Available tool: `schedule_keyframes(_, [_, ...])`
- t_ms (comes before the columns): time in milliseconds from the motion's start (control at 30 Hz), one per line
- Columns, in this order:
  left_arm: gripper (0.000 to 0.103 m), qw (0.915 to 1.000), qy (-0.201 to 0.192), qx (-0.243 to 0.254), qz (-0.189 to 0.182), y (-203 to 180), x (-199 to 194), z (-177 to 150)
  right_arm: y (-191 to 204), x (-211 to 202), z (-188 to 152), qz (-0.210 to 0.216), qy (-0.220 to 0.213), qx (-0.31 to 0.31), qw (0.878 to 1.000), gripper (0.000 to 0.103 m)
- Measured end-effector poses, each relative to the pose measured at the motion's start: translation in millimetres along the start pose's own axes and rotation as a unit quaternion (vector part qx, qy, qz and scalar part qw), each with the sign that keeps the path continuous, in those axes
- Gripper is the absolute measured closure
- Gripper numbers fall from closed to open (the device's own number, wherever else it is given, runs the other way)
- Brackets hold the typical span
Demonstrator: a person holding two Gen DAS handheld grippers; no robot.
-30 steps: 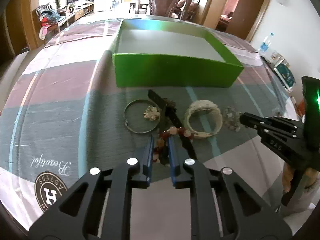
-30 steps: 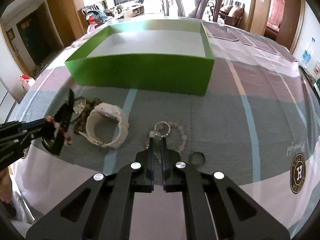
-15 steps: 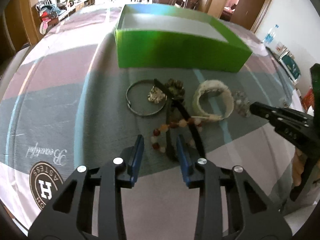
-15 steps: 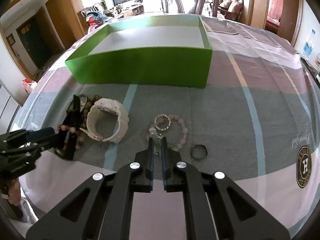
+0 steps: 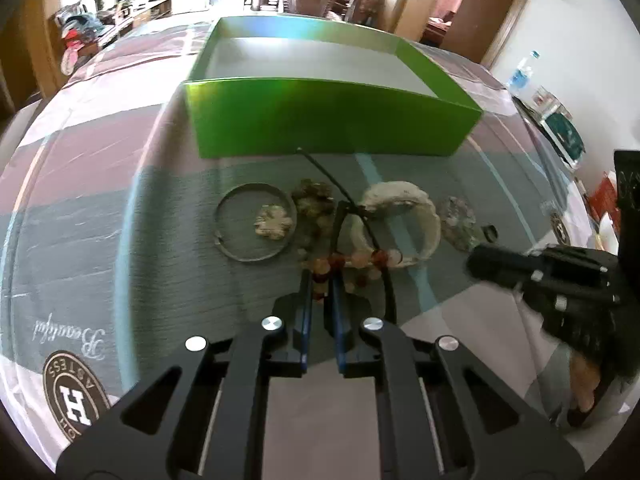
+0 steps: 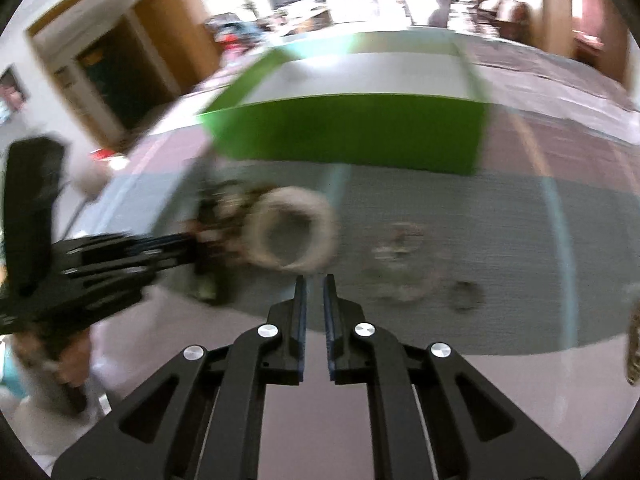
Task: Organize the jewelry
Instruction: 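Close the left tool on the black strap watch and lift it, then grasp the red-and-white bead bracelet with the right tool while the left tool holds the watch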
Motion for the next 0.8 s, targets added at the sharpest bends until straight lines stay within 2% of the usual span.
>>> schedule_keyframes(167, [0.092,0.9992,-0.005,0.03,-0.027,-21,-2,-4,23,2,3,0.042,-0.003,-0.023,0.999,0.094])
schedule_keyframes(300, [0.092,0.9985,-0.007,0.043,-0.033,-29,-2,-6,30,3,3,0.047,-0.003,-0.035,0.998,0.094])
schedule_keyframes(533, [0.089,0.997,0.003,0.061,-0.048,-40,6,-10,27,6,4,0.016,-0.009,-0.041,0.999,0.094])
schedule_keyframes(700, [0.089,0.9976,0.017,0.061,-0.03,-43,16,-12,17,5,9,-0.024,-0.023,-0.046,0.998,0.081])
schedule_keyframes(800, [0.089,0.9975,0.018,0.062,-0.028,-46,18,-12,12,8,9,-0.039,-0.024,-0.05,0.998,0.08])
Point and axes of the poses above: each gripper's, at about its wrist camera, not at the fingertips, and x roughly the way its jaws point, y to its left, z to its top, the point moved 6 cm from there along x, roughly the way its jaws point, and after that the axes turned 1 degree about x, right-handed, at the moved point
